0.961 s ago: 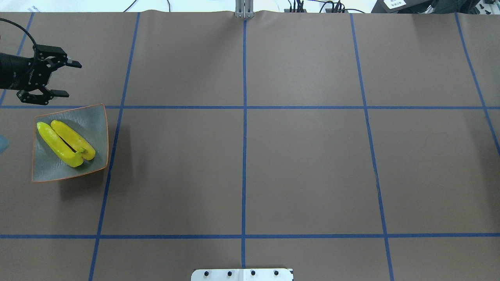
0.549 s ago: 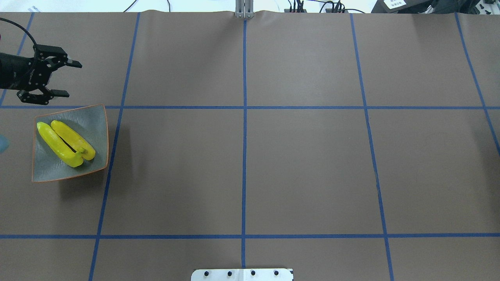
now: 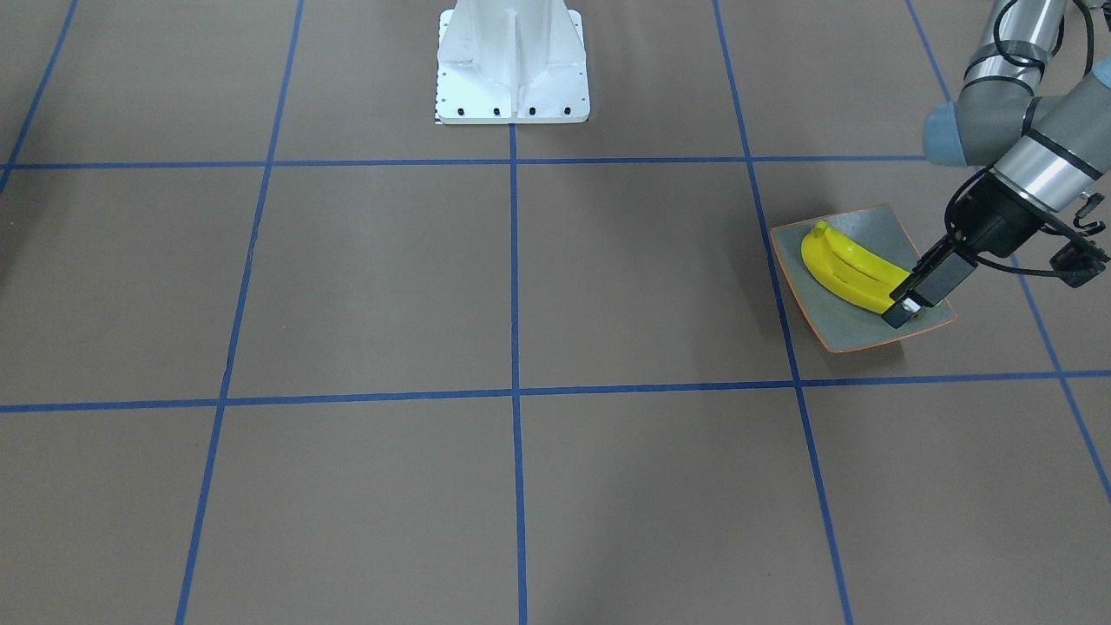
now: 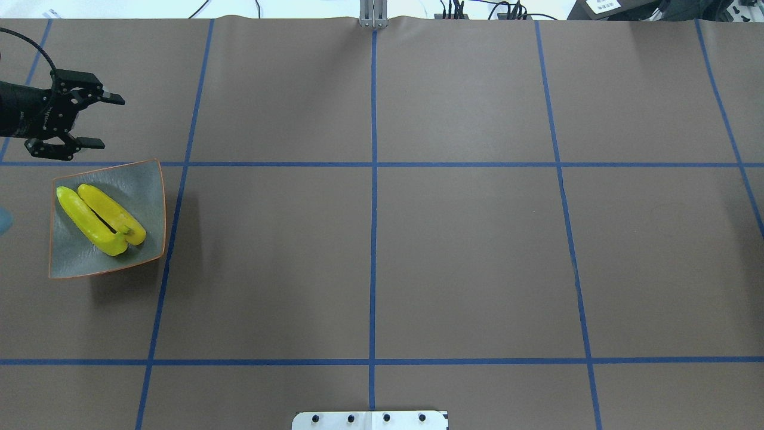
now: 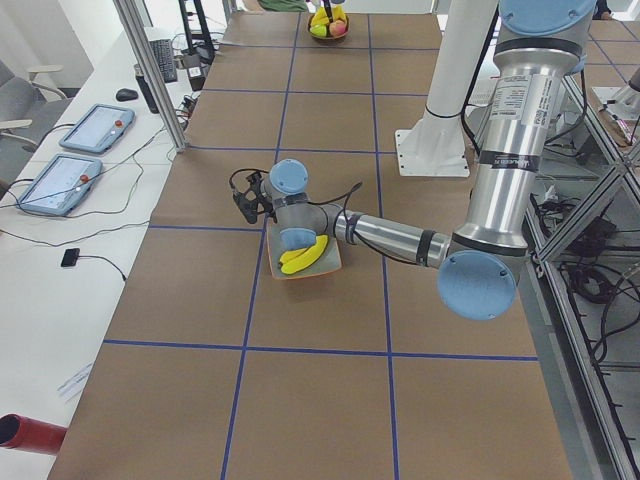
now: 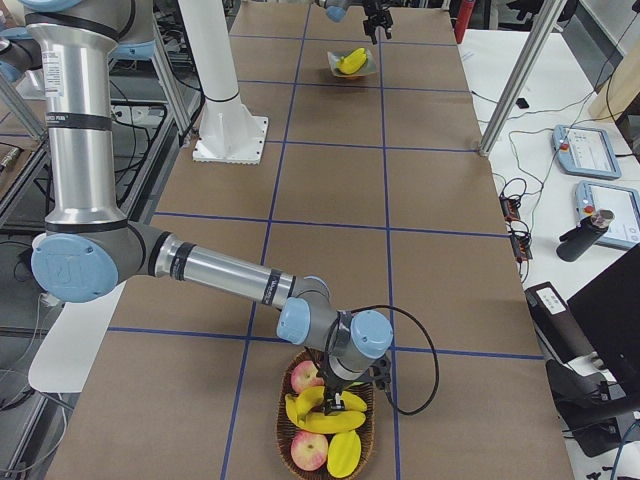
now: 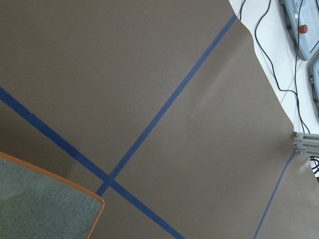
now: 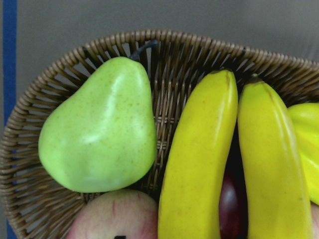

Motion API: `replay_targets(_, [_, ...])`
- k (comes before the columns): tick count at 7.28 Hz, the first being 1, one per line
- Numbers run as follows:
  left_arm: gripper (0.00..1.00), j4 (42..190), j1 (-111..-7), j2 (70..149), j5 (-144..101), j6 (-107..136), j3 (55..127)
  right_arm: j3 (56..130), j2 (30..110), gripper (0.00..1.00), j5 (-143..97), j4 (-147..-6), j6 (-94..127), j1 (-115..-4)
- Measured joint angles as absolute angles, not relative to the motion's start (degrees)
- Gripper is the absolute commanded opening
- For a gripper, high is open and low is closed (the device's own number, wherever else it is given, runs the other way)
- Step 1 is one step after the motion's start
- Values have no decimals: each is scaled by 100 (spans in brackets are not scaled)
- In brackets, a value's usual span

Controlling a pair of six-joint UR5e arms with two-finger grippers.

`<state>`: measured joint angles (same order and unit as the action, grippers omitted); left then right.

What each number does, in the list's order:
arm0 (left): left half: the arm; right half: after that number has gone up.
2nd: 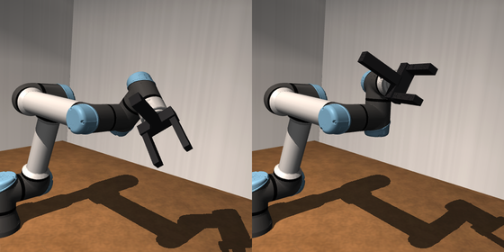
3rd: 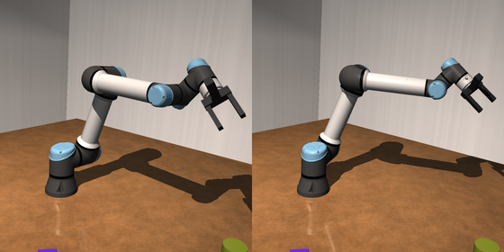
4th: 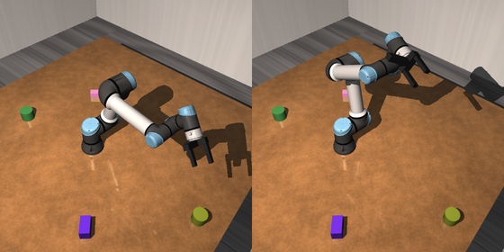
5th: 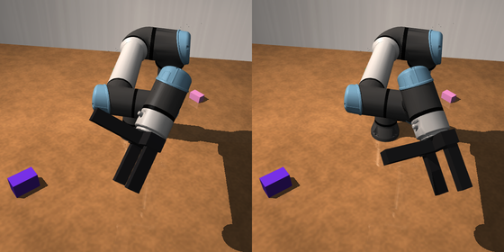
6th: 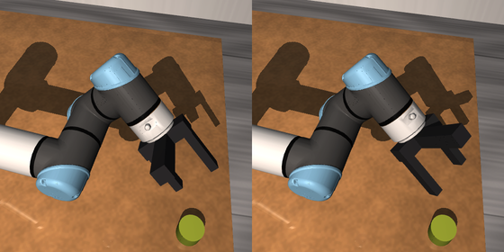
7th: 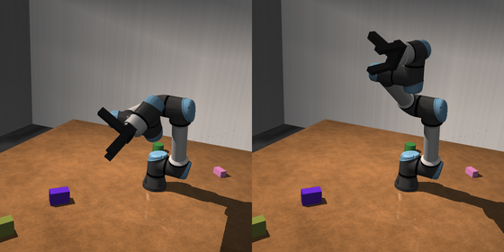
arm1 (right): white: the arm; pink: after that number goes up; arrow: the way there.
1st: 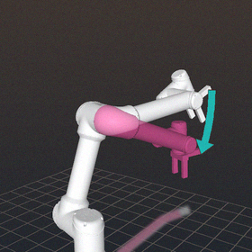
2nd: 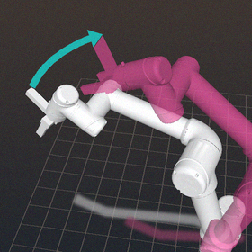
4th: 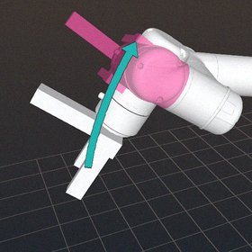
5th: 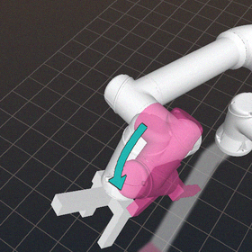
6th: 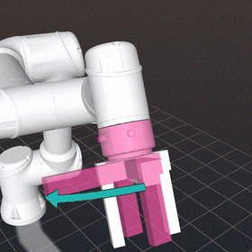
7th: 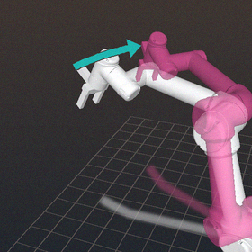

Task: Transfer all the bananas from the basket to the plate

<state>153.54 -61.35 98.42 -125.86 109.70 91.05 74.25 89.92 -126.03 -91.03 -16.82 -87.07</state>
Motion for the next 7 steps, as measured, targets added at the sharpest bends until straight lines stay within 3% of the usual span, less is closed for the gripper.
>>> replay_targets(2, [100, 15362, -6135, 9841, -12586, 10955, 9110, 7395, 8970, 45, -12603, -9105, -1679, -8696])
replay_targets(5, [100, 15367, -6135, 9835, -12586, 10951, 9106, 7338, 8953, 17, -12602, -9095, -1689, -8685])
replay_targets(6, [100, 15370, -6135, 9835, -12586, 10951, 9106, 7326, 8964, 4, -12604, -9082, -1693, -8684])
replay_targets(7, [100, 15371, -6136, 9835, -12586, 10951, 9107, 7323, 8979, 0, -12609, -9070, -1719, -8684])
